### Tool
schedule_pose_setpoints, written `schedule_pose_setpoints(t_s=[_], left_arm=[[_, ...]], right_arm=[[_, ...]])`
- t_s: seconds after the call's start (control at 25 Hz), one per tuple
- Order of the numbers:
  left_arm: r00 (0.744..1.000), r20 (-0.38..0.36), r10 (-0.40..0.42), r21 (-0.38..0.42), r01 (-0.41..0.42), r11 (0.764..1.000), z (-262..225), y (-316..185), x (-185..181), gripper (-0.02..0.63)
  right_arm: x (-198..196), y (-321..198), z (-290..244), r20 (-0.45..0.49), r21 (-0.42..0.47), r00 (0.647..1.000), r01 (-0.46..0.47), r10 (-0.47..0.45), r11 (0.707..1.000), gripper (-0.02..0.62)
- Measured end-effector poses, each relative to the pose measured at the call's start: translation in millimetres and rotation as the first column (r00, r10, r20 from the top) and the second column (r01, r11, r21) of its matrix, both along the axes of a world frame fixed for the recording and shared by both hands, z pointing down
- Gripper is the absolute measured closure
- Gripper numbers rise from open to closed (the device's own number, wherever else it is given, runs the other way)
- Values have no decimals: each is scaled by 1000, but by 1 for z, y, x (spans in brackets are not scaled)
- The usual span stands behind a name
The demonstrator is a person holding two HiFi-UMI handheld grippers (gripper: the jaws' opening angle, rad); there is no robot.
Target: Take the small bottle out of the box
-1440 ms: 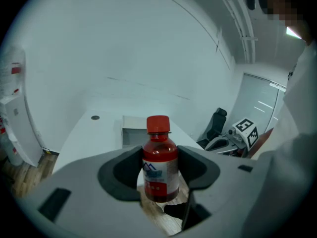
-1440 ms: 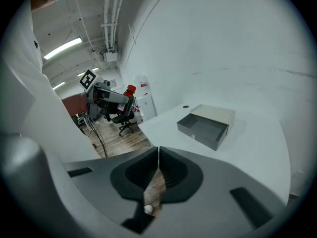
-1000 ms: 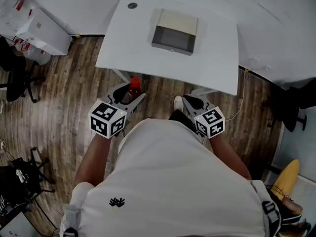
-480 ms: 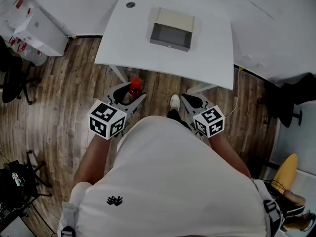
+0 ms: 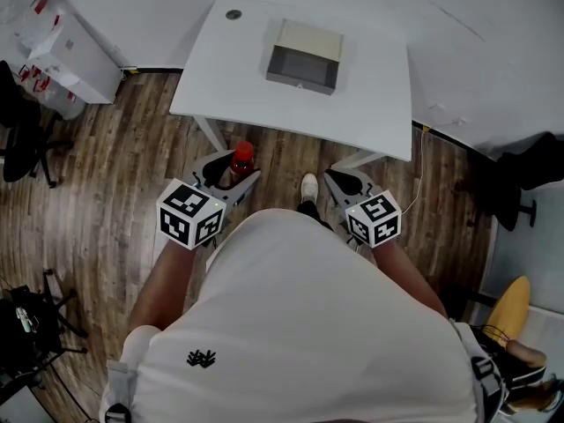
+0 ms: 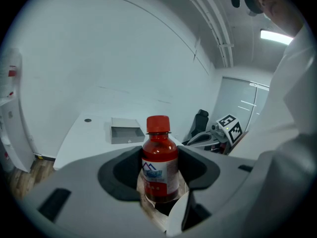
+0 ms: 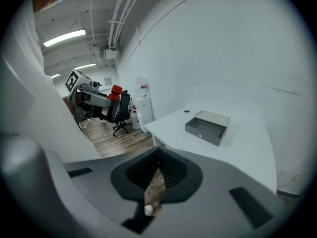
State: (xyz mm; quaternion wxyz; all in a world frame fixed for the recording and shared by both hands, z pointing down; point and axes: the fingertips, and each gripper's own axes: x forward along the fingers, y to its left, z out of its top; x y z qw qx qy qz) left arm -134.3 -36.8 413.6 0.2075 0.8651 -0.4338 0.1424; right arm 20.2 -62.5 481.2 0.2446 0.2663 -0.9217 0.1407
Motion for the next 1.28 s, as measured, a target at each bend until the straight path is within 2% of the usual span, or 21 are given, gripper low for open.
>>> schedule_pose_setpoints(t_s=[0.8, 1.28], left_arm=[[1000, -4, 19, -14, -19, 1000, 5, 10, 16, 380], [1000, -15, 12, -24, -12, 1000, 7, 14, 11, 380]], right_arm=[[21, 10, -6, 8, 34, 999, -49, 49, 998, 589], [17, 9, -6, -2, 41, 998, -59, 59, 997, 589]])
